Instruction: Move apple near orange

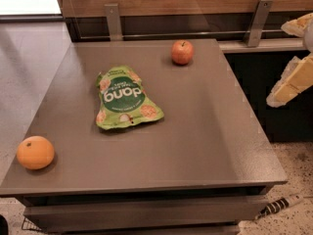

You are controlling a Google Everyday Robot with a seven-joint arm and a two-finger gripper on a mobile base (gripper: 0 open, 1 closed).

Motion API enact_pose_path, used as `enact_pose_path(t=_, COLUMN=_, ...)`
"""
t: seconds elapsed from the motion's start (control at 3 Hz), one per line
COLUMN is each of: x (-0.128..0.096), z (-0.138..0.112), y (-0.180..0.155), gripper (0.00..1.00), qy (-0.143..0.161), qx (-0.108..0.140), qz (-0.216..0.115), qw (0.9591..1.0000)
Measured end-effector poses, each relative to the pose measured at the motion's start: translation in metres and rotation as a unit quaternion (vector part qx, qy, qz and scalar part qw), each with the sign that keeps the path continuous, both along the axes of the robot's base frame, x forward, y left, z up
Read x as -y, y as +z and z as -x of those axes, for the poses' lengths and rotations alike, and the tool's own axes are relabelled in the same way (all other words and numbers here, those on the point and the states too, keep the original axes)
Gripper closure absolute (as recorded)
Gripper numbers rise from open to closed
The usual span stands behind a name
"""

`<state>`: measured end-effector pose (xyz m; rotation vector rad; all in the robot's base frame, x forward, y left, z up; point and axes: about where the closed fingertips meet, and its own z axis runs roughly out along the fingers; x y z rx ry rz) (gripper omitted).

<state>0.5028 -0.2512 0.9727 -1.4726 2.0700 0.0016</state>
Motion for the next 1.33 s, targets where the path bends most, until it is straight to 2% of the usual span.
enact_pose_path(t=0.33, x=-0.001, z=-0.055, y=-0.006, gripper=0.00, qy=-0.012, qx=0.063, qz=-0.119, qw=0.9908)
enact_pose_path(t=0.67, x=-0.006, z=-0.106, y=0.003, gripper=0.00, qy=-0.023, qx=0.130, qz=-0.213, qw=0.9681)
enact_pose_path(t=1.0, x=-0.008, z=-0.145, y=0.011, gripper=0.00, qy=-0.031, qx=0.174, qz=-0.285, qw=0.9419)
enact_pose_path(t=1.33, x=-0.009, z=-0.145, y=0.011, gripper=0.00, qy=-0.030, qx=0.174, qz=-0.285, qw=0.9419)
